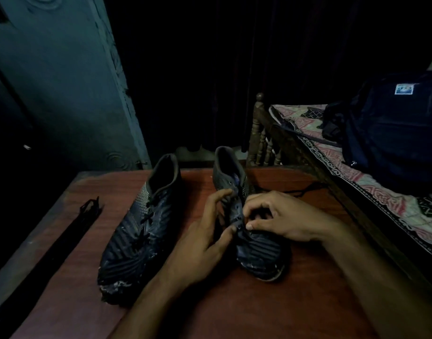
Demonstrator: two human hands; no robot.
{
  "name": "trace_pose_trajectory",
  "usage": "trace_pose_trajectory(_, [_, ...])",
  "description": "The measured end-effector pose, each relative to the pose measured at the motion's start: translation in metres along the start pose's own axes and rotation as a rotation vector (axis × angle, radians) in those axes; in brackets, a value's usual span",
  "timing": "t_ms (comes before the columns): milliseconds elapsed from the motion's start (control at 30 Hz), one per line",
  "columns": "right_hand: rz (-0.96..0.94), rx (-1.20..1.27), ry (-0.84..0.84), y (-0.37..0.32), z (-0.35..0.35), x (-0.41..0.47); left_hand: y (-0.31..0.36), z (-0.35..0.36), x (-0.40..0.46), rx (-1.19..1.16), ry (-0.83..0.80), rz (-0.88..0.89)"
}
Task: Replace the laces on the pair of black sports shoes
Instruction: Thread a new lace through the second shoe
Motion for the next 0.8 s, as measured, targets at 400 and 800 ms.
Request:
trace_pose_trajectory(400, [0.038,0.121,0.354,0.012,0.014,0.002,-0.022,-0.004,0.013,-0.296,0.113,-0.177])
trace_pose_trajectory(800, [0.116,0.363,0.416,0.019,0.022,0.0,-0.012,-0.008,0.007,-0.039,0.25,-0.007])
Point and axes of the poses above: each hand's wrist, its own x-axis towards the middle knuckle, its own z-axis out of the palm, y = z × x, the point moved 4 cm from there along x, towards the middle knuckle, and after that the axes turned 13 degrees about -z, right-handed, at the moved point
